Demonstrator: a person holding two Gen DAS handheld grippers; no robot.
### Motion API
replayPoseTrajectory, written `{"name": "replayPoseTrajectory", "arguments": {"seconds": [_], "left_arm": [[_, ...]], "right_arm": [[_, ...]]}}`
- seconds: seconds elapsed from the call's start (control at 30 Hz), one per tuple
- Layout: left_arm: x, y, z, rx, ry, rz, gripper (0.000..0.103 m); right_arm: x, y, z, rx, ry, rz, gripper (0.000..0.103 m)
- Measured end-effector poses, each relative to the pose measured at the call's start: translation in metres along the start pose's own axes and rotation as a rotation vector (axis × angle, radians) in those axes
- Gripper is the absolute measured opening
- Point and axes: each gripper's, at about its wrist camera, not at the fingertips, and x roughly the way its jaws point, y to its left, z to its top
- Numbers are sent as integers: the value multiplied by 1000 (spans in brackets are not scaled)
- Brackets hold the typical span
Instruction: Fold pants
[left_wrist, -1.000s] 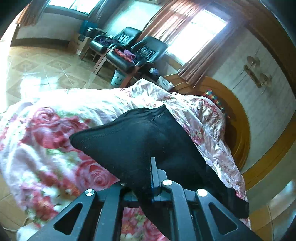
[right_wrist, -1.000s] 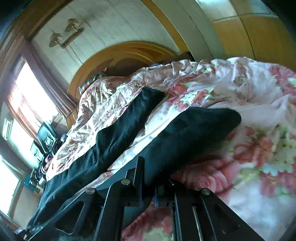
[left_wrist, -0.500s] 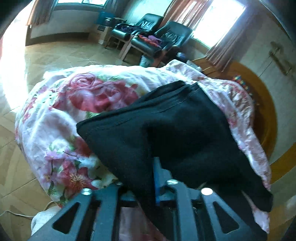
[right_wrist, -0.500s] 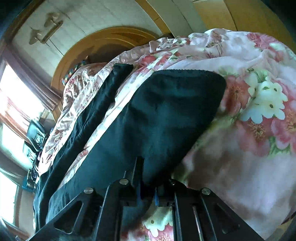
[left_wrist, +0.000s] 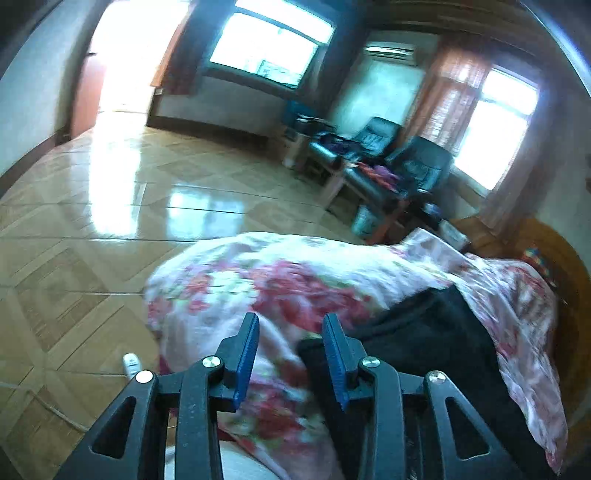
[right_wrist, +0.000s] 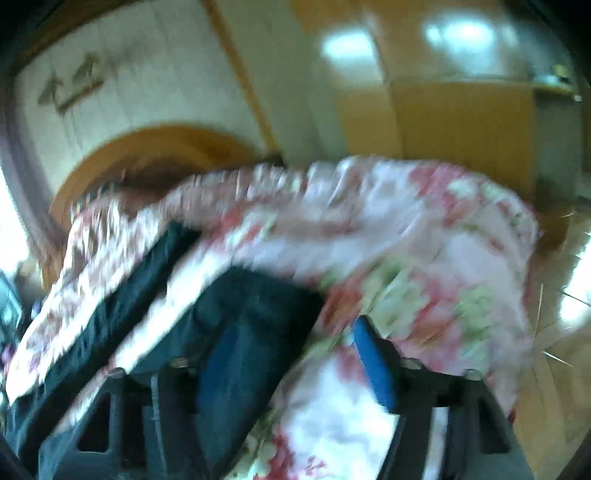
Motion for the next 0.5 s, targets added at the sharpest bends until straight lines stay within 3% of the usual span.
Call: {"name": "replayPoseTrajectory", "arguments": {"seconds": [0.1, 0.3, 0.5], "left_arm": [[9, -34, -15, 124, 92, -101, 38], [16, -127, -73, 415, 234, -319, 38], [17, -203, -132, 616, 310, -456, 38]], "right_arm": [[-4, 8, 2, -30, -17, 42, 70], [9, 39, -11, -140, 91, 190, 70], [23, 66, -32, -226, 214, 309, 70]]}}
